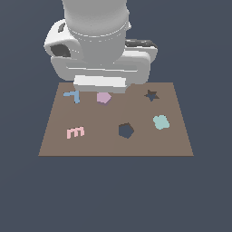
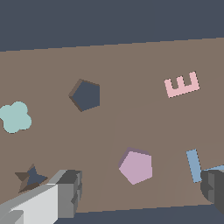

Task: Insert a designated object into the corresponding slot on a board.

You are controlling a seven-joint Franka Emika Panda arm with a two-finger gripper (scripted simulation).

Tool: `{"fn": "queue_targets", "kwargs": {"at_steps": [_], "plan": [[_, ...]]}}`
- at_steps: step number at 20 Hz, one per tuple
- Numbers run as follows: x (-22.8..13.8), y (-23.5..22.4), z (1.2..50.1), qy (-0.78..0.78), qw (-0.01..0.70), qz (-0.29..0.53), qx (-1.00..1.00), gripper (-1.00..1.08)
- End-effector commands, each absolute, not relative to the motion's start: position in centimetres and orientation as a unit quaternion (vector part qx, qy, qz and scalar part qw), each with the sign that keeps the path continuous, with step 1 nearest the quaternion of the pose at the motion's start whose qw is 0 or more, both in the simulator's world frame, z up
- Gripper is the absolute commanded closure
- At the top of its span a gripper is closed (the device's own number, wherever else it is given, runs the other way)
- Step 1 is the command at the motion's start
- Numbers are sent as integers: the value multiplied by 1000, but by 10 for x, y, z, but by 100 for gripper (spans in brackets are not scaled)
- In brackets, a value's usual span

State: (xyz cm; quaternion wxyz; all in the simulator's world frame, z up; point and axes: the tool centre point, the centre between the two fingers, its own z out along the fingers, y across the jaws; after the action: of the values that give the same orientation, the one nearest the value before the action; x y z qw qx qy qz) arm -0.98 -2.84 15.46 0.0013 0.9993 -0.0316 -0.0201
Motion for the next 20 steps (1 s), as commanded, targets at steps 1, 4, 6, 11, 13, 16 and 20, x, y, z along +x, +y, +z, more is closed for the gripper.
{"fn": "queue_targets", "kwargs": {"at_steps": [1,4,6,11,13,16,20], "plan": [[-10,-28,155,-32,1,-20,999,-92],[-10,-28,154,-28,1,-20,999,-92],[-11,-28,152,-23,1,-20,1000,-92],[-16,-29,145,4,1,-18,1000,-92],[-18,-29,140,20,1,-17,1000,-92],[-23,-29,132,48,1,-16,999,-92],[-30,-31,118,96,1,-13,995,-92]]}}
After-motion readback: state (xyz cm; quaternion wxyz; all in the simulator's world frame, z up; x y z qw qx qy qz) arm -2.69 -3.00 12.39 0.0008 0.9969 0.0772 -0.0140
